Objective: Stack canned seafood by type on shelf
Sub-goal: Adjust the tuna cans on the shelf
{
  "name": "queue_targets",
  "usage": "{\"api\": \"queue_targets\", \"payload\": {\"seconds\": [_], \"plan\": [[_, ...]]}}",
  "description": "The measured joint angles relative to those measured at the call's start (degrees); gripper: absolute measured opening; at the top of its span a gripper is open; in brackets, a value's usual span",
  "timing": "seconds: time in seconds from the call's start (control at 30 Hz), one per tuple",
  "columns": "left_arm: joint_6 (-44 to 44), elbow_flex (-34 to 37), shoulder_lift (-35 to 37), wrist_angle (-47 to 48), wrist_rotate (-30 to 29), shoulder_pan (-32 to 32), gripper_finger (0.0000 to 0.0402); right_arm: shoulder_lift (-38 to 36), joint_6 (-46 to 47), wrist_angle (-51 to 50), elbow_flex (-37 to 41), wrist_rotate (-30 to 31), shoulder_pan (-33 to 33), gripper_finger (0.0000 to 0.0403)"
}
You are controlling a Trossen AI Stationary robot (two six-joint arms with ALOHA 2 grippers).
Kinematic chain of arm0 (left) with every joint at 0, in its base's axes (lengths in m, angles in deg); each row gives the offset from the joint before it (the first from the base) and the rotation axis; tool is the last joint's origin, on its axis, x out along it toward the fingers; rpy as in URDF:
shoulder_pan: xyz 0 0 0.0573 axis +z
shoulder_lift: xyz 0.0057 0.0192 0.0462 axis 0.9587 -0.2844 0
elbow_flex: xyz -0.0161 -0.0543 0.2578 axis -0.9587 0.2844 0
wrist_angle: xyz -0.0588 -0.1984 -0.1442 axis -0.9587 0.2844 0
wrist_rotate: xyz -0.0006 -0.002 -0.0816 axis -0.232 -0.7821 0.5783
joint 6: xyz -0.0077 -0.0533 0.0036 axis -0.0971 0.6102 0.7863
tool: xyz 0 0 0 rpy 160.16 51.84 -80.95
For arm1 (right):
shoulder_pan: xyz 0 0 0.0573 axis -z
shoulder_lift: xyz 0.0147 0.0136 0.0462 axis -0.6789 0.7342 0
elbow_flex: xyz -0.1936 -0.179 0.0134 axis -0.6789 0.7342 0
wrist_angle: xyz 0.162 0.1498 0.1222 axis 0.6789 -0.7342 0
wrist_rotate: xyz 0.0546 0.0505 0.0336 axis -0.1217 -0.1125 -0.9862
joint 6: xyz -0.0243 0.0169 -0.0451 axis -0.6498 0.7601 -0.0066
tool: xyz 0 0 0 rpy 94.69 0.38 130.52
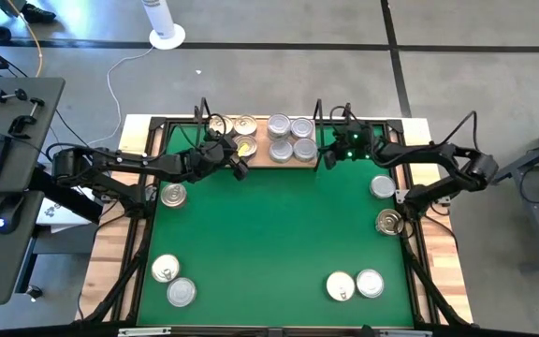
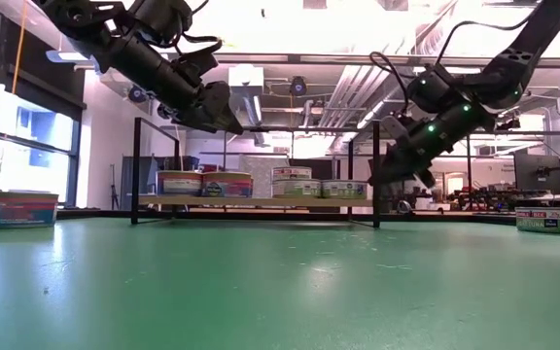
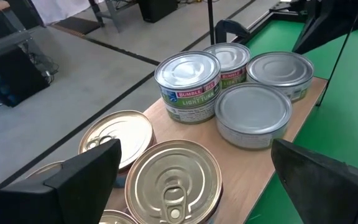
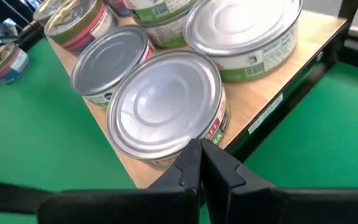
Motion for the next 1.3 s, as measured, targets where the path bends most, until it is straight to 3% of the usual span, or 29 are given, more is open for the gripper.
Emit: {"api": "queue_targets", "payload": {"seconds": [0.57,0.93,1.3], "plan": [[0.46,0.0,0.0,0.39,0.02,0.0,0.0399,3.64,-0.13,5.94,-0.08,2.26,-2.74,0.0],[0.89,0.01,0.0,0.44,0.02,0.0,0.0399,-1.01,-5.27,1.7,-0.12,2.86,4.79,0.0],[0.92,0.02,0.0,0.35,0.03,0.0,0.0399,10.13,-5.16,15.67,-0.73,-1.91,8.81,0.0]]}}
